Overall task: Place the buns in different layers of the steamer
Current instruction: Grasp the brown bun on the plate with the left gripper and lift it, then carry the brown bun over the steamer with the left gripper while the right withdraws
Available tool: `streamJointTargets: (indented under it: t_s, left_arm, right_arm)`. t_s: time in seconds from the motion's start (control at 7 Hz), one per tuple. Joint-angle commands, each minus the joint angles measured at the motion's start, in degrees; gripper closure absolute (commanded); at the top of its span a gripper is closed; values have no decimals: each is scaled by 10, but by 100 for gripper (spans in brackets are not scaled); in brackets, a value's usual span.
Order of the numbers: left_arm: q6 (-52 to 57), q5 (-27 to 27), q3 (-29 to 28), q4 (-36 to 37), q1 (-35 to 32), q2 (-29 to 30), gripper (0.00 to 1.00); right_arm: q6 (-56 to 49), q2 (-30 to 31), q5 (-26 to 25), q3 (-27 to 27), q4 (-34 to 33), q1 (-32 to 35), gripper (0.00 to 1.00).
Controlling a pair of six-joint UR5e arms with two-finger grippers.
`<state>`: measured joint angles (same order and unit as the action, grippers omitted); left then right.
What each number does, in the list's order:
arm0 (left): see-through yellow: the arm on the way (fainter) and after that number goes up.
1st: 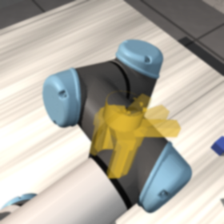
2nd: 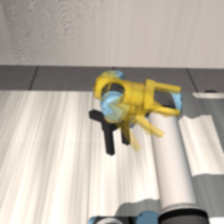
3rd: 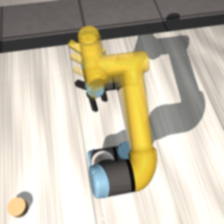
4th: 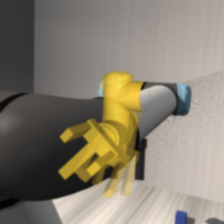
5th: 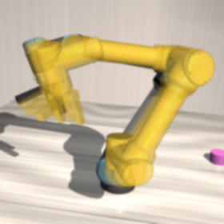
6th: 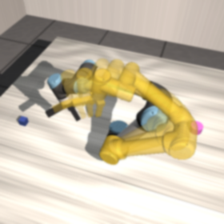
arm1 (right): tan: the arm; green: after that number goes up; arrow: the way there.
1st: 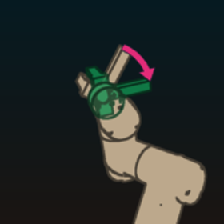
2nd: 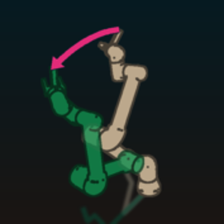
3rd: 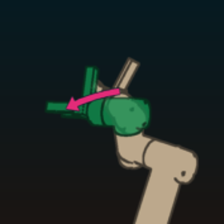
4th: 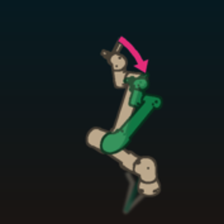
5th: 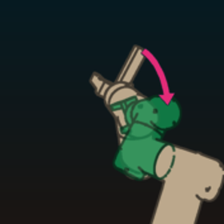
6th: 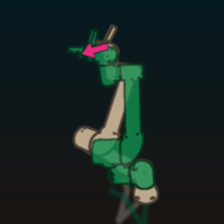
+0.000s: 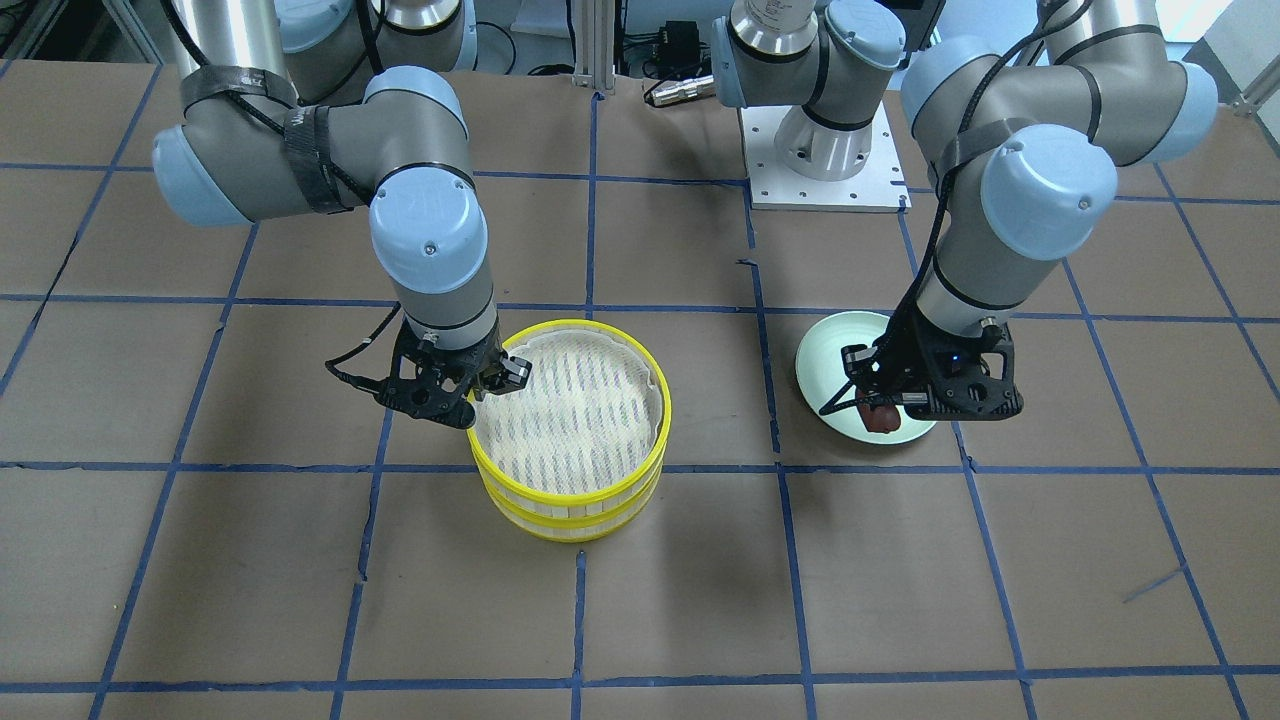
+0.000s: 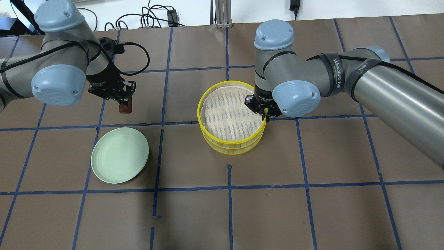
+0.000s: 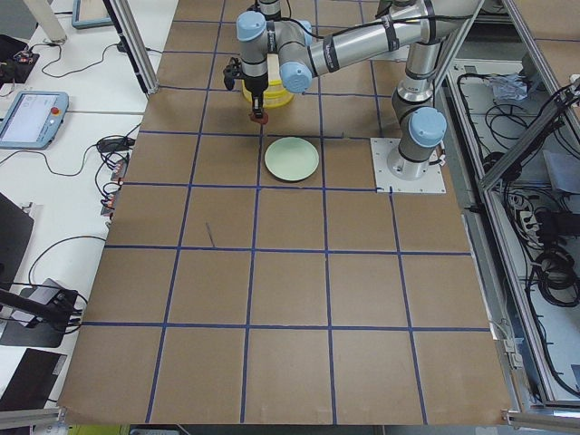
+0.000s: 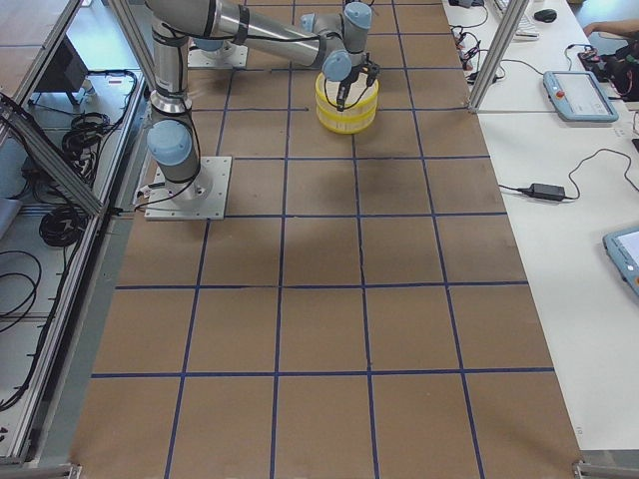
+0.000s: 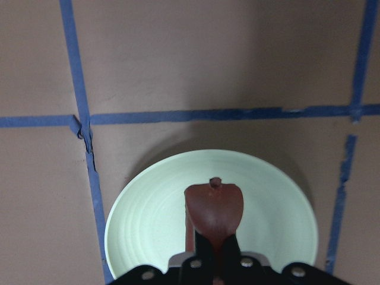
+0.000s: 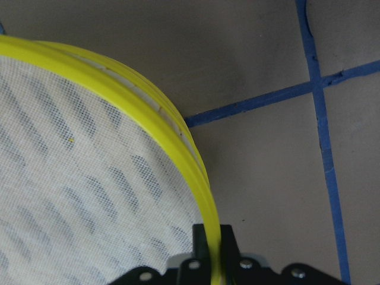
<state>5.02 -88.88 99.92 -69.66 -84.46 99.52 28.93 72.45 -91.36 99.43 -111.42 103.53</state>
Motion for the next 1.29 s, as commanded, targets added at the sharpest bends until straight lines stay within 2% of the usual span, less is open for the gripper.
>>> streamJointTargets:
  t_s: [0.0,0.14,0.29,0.43,0.57,0.71,0.86,1.0,1.14]
  left_arm:
    - [-46,77,-38,0,-4,-2,99]
    - [-66,105,-50,0,-4,-2,99]
    - [-91,130,-49,0,-5,0,99]
    - [-125,159,-49,6,-17,1,99]
    - [-169,159,-50,12,-42,1,99]
    - [-207,163,-50,48,-58,5,99]
    - [-258,192,-50,55,-63,8,99]
    - [-313,207,-48,56,-85,8,99]
    - [-368,205,-48,85,-129,14,99]
  right_arm:
    - [0,0,0,-2,-1,0,89]
    - [3,0,0,-1,-2,0,82]
    - [3,-1,0,1,0,0,51]
    - [4,0,0,2,1,0,1]
    - [-6,0,0,-8,5,-4,0]
    - [-59,11,-2,-31,11,-20,0]
    - [-136,24,-3,-60,48,-59,0]
    - [-229,52,-7,-92,114,-122,0]
    - [-270,91,-9,-126,195,-159,0]
